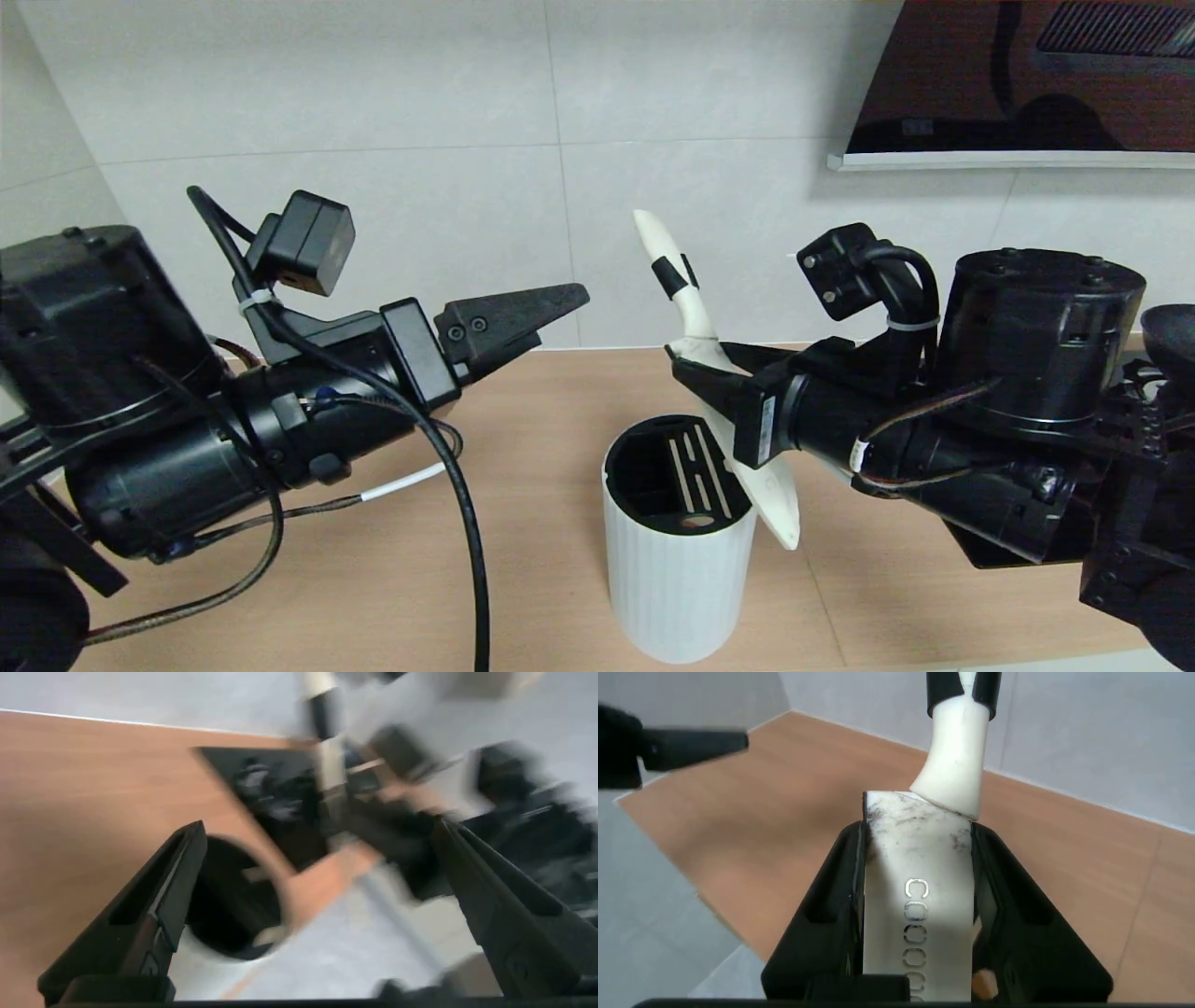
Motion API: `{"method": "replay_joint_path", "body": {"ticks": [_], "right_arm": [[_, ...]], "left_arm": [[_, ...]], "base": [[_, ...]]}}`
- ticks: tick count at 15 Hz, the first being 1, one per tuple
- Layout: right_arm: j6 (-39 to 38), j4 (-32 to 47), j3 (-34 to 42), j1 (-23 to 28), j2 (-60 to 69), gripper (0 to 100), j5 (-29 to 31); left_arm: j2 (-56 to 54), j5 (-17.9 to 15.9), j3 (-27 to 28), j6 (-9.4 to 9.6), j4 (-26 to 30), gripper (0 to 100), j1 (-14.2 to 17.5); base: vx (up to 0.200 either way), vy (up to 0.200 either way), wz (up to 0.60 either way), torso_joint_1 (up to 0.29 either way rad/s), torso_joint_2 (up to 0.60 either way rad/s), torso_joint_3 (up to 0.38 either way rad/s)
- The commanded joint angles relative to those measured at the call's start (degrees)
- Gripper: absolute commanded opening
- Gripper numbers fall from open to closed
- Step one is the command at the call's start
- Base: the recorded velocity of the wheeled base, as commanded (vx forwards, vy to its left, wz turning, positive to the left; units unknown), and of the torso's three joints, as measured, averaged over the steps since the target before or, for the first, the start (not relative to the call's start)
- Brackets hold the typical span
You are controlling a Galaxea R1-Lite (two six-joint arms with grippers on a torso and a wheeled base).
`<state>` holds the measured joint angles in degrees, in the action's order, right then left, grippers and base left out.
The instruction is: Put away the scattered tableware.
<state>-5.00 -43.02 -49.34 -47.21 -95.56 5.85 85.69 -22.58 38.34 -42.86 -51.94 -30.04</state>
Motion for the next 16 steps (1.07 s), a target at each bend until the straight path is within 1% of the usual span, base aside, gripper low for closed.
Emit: {"method": "replay_joint_path", "body": {"ticks": [1,2,4,5,8,10,13,16], "right_arm": [[-0.5,0.0,0.3,-1.7,0.0,0,-0.1],[-1.4,0.1,0.5,-2.6,0.0,0,-0.1],[-2.2,0.1,0.5,-3.6,-0.1,0,-0.2],[-2.5,0.1,0.6,-4.6,-0.1,0,-0.3],[-4.6,0.2,1.1,-7.0,0.0,0,-0.7],[-4.7,0.2,1.5,-8.2,-0.2,0,-0.8],[-4.7,0.2,1.8,-9.0,-0.4,0,-0.8],[-4.7,0.2,2.3,-10.0,-0.5,0,-0.8]], "left_arm": [[2.1,0.0,-1.5,-2.58,-4.7,100,-2.3],[3.7,0.1,-2.3,-3.54,-8.2,100,-2.5],[5.8,0.2,-3.2,-3.98,-11.9,100,-2.5],[7.4,0.3,-3.6,-3.9,-13.8,100,-2.6],[8.9,1.5,-3.3,-3.9,-14.1,100,-3.4],[8.9,2.4,-3.3,-3.72,-14.5,100,-4.5],[10.6,3.9,-3.5,-3.54,-18.7,100,-4.9],[11.8,4.8,-3.4,-3.54,-20.0,100,-4.9]], "base": [[0.0,0.0,0.0,0.0,0.0,0.0],[0.0,0.0,0.0,0.0,0.0,0.0],[0.0,0.0,0.0,0.0,0.0,0.0],[0.0,0.0,0.0,0.0,0.0,0.0],[0.0,0.0,0.0,0.0,0.0,0.0],[0.0,0.0,0.0,0.0,0.0,0.0],[0.0,0.0,0.0,0.0,0.0,0.0],[0.0,0.0,0.0,0.0,0.0,0.0]]}}
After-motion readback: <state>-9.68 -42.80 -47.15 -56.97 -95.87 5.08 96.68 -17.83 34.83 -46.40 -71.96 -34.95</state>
